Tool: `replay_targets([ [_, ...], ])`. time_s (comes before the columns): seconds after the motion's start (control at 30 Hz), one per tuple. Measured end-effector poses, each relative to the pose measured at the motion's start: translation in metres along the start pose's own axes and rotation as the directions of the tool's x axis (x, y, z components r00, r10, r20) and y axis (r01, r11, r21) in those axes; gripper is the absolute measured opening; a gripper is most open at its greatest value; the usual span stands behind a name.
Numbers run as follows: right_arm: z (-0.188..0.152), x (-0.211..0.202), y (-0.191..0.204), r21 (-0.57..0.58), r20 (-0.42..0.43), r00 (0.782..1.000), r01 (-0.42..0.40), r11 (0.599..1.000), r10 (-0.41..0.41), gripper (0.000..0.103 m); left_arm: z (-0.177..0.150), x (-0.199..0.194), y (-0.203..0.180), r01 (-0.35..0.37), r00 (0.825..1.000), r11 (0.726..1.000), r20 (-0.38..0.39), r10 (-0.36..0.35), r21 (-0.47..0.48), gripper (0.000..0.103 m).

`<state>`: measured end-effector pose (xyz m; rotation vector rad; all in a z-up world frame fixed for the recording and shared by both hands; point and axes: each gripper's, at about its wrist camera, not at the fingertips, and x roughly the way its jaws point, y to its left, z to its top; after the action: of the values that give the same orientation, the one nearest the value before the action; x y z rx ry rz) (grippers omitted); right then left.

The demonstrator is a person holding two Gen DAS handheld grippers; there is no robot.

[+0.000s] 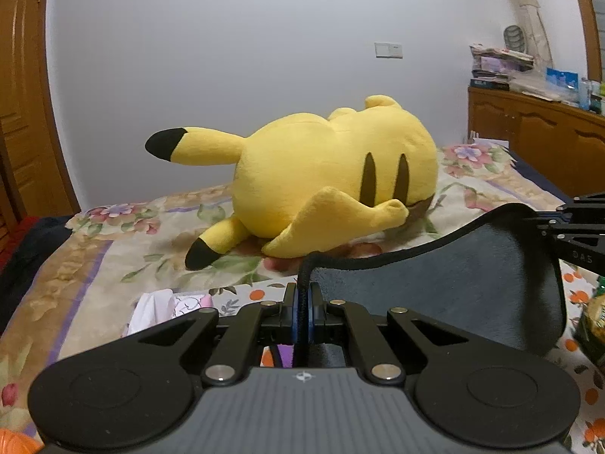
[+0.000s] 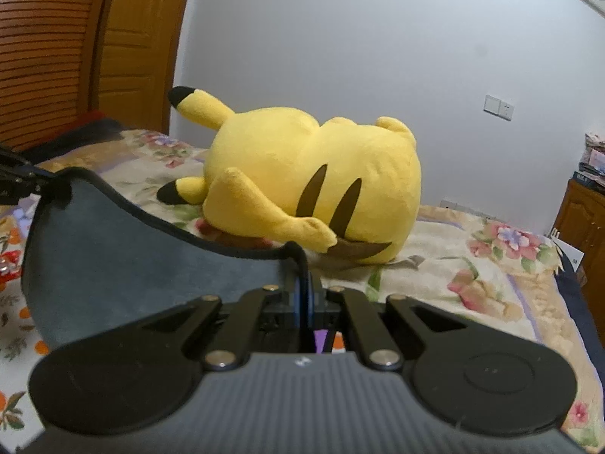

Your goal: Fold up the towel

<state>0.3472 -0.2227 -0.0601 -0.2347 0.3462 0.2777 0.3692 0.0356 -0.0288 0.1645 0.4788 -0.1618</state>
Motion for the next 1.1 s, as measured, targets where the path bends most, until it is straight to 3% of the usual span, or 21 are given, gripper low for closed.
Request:
replay_targets([
  [0.2,0.002,0.012,-0.001,0.010,0.009,1.000,0.019,1.000,-0.019,0.004,0.006,0.014,0.007,-0.002,1.000,0.999,-0.006,0.002,-0.034,0.006],
  [0.53,0.004,0.030,0.000,0.007,0.011,0.999,0.053,0.999,-0.053,0.004,0.010,0.035,0.005,-0.037,0.999,0.998,-0.012,0.037,0.043,0.006],
  [1.1,-0.008,0.074,0.002,-0.001,-0.076,0.993,0.090,0.996,-0.089,0.004,-0.004,0.080,0.003,-0.096,0.995,0.995,-0.033,0.096,0.010,0.006],
])
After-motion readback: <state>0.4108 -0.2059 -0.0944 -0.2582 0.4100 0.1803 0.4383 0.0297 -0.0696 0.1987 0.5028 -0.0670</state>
